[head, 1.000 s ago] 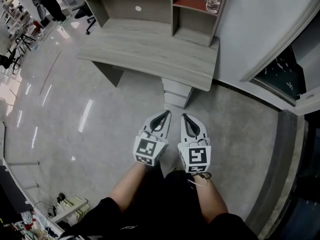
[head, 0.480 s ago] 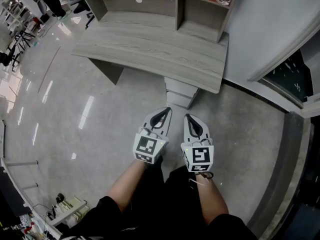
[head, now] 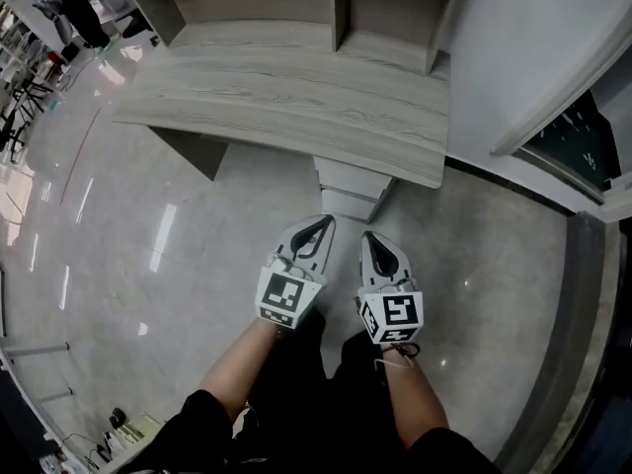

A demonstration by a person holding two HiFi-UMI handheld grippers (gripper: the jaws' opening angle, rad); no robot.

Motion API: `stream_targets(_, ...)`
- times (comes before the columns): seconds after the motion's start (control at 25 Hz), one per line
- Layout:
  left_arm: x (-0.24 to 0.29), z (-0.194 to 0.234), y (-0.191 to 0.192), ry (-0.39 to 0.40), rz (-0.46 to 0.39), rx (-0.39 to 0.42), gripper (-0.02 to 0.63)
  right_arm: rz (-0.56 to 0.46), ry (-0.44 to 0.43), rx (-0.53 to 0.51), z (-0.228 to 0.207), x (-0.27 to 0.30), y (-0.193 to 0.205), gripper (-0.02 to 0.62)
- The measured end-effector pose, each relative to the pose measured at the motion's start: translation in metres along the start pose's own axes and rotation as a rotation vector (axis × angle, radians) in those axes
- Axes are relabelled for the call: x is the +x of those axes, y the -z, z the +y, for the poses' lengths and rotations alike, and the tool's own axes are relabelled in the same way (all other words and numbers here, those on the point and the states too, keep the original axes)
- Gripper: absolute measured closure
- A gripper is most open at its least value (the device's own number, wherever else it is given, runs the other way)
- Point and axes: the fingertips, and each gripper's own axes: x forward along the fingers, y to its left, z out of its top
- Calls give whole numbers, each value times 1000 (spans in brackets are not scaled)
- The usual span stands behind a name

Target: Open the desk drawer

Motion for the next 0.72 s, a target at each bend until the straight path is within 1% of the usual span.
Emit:
stream_targets(0.2, 24, 13, 25, 14, -5, 52, 603, -11, 14, 8, -12, 23, 31, 589)
stream_targets(0.44, 37, 23, 57, 20, 8, 70, 603, -28, 3, 3, -15, 50, 68, 589)
stream_targets(0.56, 45, 26, 73, 18, 20, 115, 603, -43, 11, -48, -20, 67, 96, 589)
stream_targets(0.72, 54, 26, 109, 21, -3, 153, 603, -79, -2, -51, -23, 85, 137, 589)
